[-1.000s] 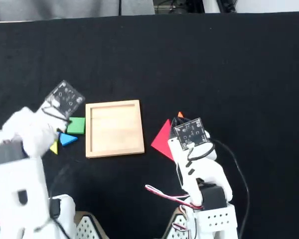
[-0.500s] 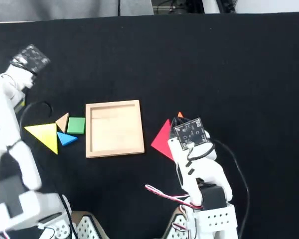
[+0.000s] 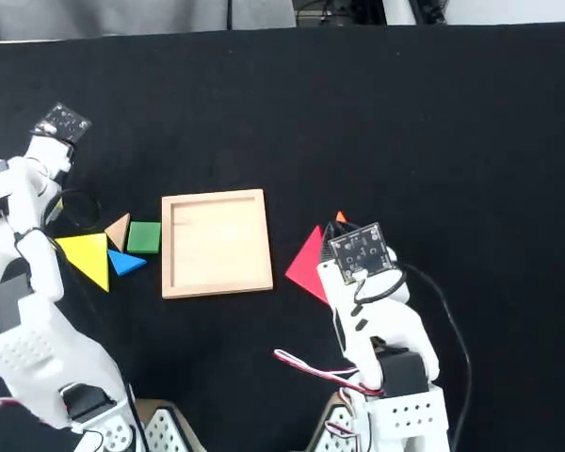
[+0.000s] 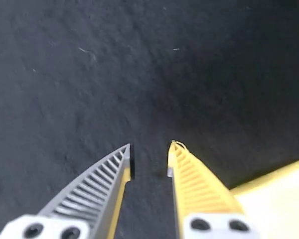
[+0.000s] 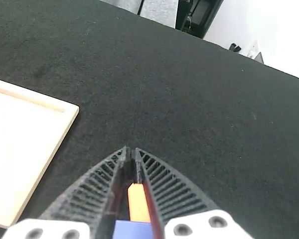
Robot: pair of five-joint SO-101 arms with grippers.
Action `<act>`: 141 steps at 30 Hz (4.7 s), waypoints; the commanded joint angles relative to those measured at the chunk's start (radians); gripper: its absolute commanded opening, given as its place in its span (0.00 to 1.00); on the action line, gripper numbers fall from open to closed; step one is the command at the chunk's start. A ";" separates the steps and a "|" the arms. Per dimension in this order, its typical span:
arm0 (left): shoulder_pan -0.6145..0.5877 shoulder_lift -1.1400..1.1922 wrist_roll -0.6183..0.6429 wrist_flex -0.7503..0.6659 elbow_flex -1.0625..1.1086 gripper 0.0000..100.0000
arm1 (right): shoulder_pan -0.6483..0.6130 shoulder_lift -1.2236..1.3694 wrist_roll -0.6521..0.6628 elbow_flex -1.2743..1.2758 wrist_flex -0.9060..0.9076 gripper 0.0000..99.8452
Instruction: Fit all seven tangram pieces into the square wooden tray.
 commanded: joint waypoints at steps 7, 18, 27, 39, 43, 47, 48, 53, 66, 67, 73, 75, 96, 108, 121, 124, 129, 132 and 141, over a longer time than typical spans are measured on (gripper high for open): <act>-0.008 0.106 0.011 -0.057 -0.044 0.13 | 0.017 -0.064 -0.002 -0.005 0.006 0.01; -0.058 0.072 -0.028 0.075 0.105 0.13 | 0.017 -0.064 -0.002 -0.005 0.006 0.01; -0.093 -0.127 -0.235 0.143 0.320 0.06 | 0.017 -0.064 -0.002 -0.005 0.006 0.01; -0.163 -0.511 -0.373 0.147 0.702 0.07 | 0.017 -0.064 -0.002 -0.005 0.006 0.01; -0.168 -0.713 -0.311 0.149 0.725 0.07 | 0.017 -0.064 -0.002 -0.005 0.006 0.01; -0.160 -0.944 -0.170 0.150 0.723 0.10 | 0.017 -0.064 -0.002 -0.005 0.006 0.01; -0.159 -0.991 -0.172 0.169 0.730 0.14 | 0.017 -0.064 -0.002 -0.005 0.006 0.01; -0.079 -1.163 -0.181 0.385 0.753 0.19 | 0.017 -0.064 -0.002 -0.005 0.006 0.01; 0.039 -0.953 -0.324 0.356 0.750 0.32 | 0.015 -0.064 -0.002 -0.005 0.020 0.01; 0.038 -0.921 -0.381 0.358 0.750 0.33 | 0.015 -0.064 -0.002 -0.005 0.020 0.01; 0.042 -0.760 -0.560 0.353 0.657 0.33 | 0.015 -0.064 -0.002 -0.005 0.020 0.01; 0.039 -0.723 -0.522 0.354 0.607 0.33 | 0.015 -0.064 -0.002 -0.005 0.020 0.01; 0.018 -0.529 -0.772 0.152 0.521 0.33 | 0.017 -0.064 0.000 -0.005 0.021 0.01; 0.019 -0.511 -0.756 0.034 0.542 0.42 | 0.015 -0.064 0.000 -0.005 0.023 0.01; 0.085 -0.347 -0.764 -0.098 0.584 0.42 | 0.015 -0.064 0.000 -0.005 0.023 0.01; 0.081 -0.287 -0.764 -0.092 0.552 0.42 | 0.014 -0.064 0.000 -0.005 0.023 0.01; 0.068 -0.275 -0.763 -0.089 0.555 0.42 | 0.014 -0.064 0.000 -0.005 0.023 0.01; 0.067 -0.275 -0.735 -0.025 0.544 0.42 | 0.012 -0.064 0.000 -0.005 0.023 0.01; 0.070 -0.272 -0.729 0.028 0.532 0.42 | 0.012 -0.064 0.000 -0.005 0.021 0.01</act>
